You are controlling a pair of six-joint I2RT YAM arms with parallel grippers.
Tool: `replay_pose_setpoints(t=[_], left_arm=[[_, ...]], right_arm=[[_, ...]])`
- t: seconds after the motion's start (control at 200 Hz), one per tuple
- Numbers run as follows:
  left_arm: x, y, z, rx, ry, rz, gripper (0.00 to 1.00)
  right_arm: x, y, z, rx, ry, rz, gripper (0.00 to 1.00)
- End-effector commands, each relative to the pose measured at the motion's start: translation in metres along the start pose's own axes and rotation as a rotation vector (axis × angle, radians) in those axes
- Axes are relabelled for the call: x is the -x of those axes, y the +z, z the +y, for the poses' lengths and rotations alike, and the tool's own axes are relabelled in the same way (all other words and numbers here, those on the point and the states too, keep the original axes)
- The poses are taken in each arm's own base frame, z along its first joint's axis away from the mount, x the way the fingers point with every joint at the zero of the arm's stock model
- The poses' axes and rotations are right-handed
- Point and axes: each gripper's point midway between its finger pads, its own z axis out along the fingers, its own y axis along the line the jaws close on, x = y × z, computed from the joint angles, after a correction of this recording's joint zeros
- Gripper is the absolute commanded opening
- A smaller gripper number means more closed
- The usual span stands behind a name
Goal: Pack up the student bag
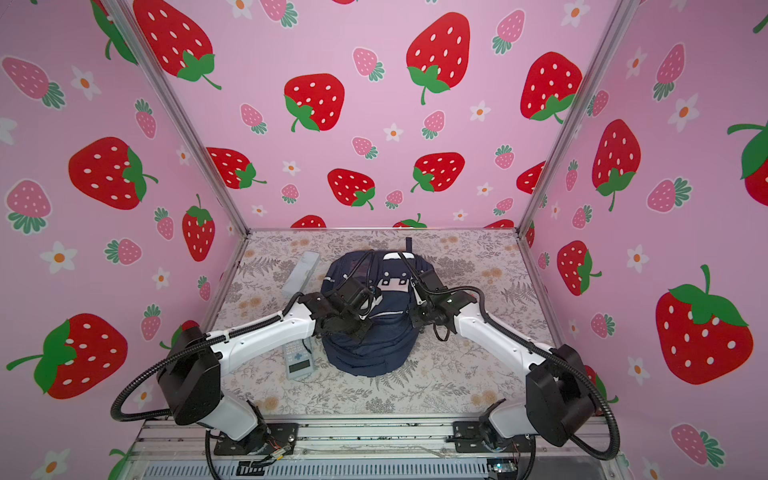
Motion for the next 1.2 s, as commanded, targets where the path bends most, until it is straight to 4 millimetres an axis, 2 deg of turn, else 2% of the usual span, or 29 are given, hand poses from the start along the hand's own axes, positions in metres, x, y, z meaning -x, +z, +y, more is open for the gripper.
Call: replay_pose_setpoints(t=[0.0, 0.08, 0.195, 0.39, 0.48, 0.51, 0.53, 0.595, 0.64, 0.825, 0.885, 1.0, 1.096, 1.196], left_arm=[[0.059, -0.038, 0.002, -0.109, -0.171, -0.231, 0.00], [0.075, -0.051, -0.006, -0.180, -0.207, -0.293, 0.00], [0.084, -0.052, -0.010, -0.182, -0.214, -0.313, 0.00], [0.078, -0.038, -0.022, -0.176, -0.211, -0.294, 0.00], [0.074, -0.031, -0.031, -0.184, -0.195, -0.271, 0.00], [0.073, -0.030, -0.033, -0.183, -0.186, -0.257, 0.00], [0.072, -0.029, -0.027, -0.150, -0.186, -0.253, 0.01], [0.068, -0.030, -0.020, -0.103, -0.167, -0.222, 0.27], [0.064, -0.035, -0.012, -0.055, -0.147, -0.208, 0.40], [0.038, -0.062, 0.020, 0.061, -0.060, -0.167, 0.64], [0.027, -0.063, 0.024, 0.077, -0.014, -0.131, 0.68], [0.011, -0.055, 0.024, 0.088, 0.065, -0.045, 0.68], [0.012, -0.045, 0.019, 0.085, 0.114, -0.018, 0.69], [0.016, -0.033, 0.024, 0.119, 0.144, 0.010, 0.71]], right_arm=[[-0.022, -0.018, 0.025, 0.107, -0.003, 0.064, 0.00], [-0.028, -0.020, 0.042, 0.169, -0.005, 0.076, 0.00], [-0.031, -0.023, 0.073, 0.256, -0.023, 0.079, 0.00], [-0.029, -0.030, 0.128, 0.381, -0.072, 0.066, 0.00], [-0.028, -0.029, 0.144, 0.409, -0.078, 0.064, 0.00], [-0.026, -0.028, 0.142, 0.392, -0.073, 0.058, 0.00], [-0.026, -0.027, 0.140, 0.377, -0.068, 0.057, 0.00], [-0.021, -0.026, 0.125, 0.304, -0.052, 0.037, 0.00], [-0.020, -0.027, 0.115, 0.275, -0.038, 0.027, 0.00], [-0.019, -0.029, 0.078, 0.230, 0.018, 0.007, 0.00], [-0.020, -0.028, 0.069, 0.217, 0.022, 0.005, 0.00], [-0.020, -0.027, 0.054, 0.209, 0.038, 0.002, 0.00], [-0.019, -0.029, 0.050, 0.210, 0.039, -0.005, 0.00], [-0.020, -0.030, 0.050, 0.218, 0.038, -0.007, 0.00]])
